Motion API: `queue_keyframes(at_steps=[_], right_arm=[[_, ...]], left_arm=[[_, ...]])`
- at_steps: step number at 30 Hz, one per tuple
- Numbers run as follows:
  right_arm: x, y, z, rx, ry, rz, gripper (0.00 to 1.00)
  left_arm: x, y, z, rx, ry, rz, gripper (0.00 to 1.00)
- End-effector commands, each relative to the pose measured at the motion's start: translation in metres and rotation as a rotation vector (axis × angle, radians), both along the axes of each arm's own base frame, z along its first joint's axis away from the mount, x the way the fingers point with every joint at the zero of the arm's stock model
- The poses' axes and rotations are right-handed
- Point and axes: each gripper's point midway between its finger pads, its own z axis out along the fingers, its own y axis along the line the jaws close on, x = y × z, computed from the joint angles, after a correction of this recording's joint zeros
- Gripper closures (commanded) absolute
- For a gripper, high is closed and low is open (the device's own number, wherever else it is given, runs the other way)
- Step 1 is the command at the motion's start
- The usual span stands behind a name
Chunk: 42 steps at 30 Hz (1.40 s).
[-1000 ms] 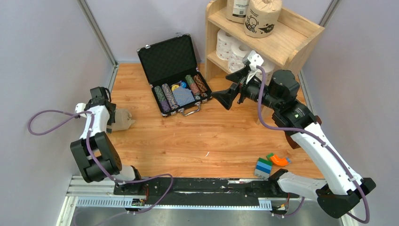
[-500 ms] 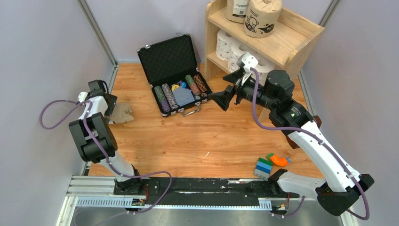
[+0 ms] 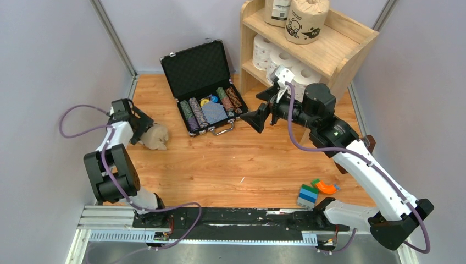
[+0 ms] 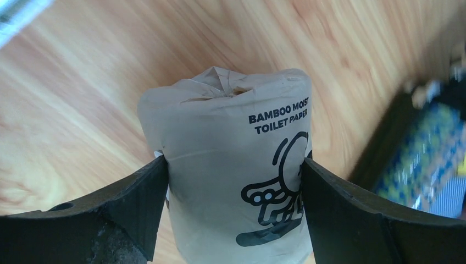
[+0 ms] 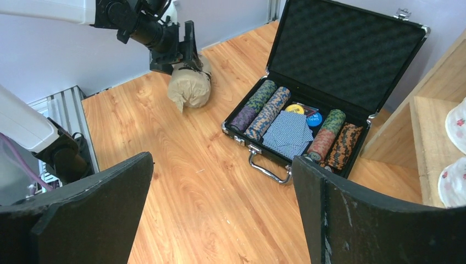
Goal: Place and organize the paper towels onto the shelf
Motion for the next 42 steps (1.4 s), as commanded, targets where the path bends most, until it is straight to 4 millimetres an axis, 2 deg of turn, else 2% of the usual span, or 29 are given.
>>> queue_keyframes(at_steps=[1, 7, 8, 9, 14, 20, 26, 34, 42], right_arm=[[-0.006, 0.005, 0.009, 0.036, -0.023, 0.030, 0.00], [-0.006, 0.012, 0.000, 0.041, 0.065, 0.041, 0.00], [-0.006, 0.013, -0.003, 0.038, 0.081, 0.043, 0.00], [-0.005, 0.015, -0.007, 0.034, 0.099, 0.042, 0.00], [0.000, 0.023, -0.028, 0.006, 0.198, 0.048, 0.01], [-0.002, 0.034, -0.049, -0.015, 0.308, 0.088, 0.01], [0.008, 0.043, -0.065, -0.032, 0.399, 0.074, 0.03], [0.008, 0.038, -0.086, -0.061, 0.501, 0.079, 0.04], [-0.012, 0.041, -0.067, -0.063, 0.539, 0.185, 0.07]], left_arm=[[-0.025, -0.081, -0.015, -0.085, 0.053, -0.354, 0.33], [-0.041, -0.154, -0.004, -0.094, -0.020, -0.618, 0.37], [-0.045, -0.161, -0.006, -0.093, -0.015, -0.641, 0.38], [-0.051, -0.178, -0.005, -0.090, -0.017, -0.700, 0.39], [-0.067, -0.218, 0.002, -0.094, -0.064, -0.830, 0.41], [-0.081, -0.262, 0.027, -0.009, -0.196, -1.036, 0.44], [-0.094, -0.289, 0.053, 0.087, -0.350, -1.191, 0.45], [-0.117, -0.327, 0.089, 0.163, -0.595, -1.395, 0.47], [-0.138, -0.348, 0.145, 0.223, -0.878, -1.498, 0.52]])
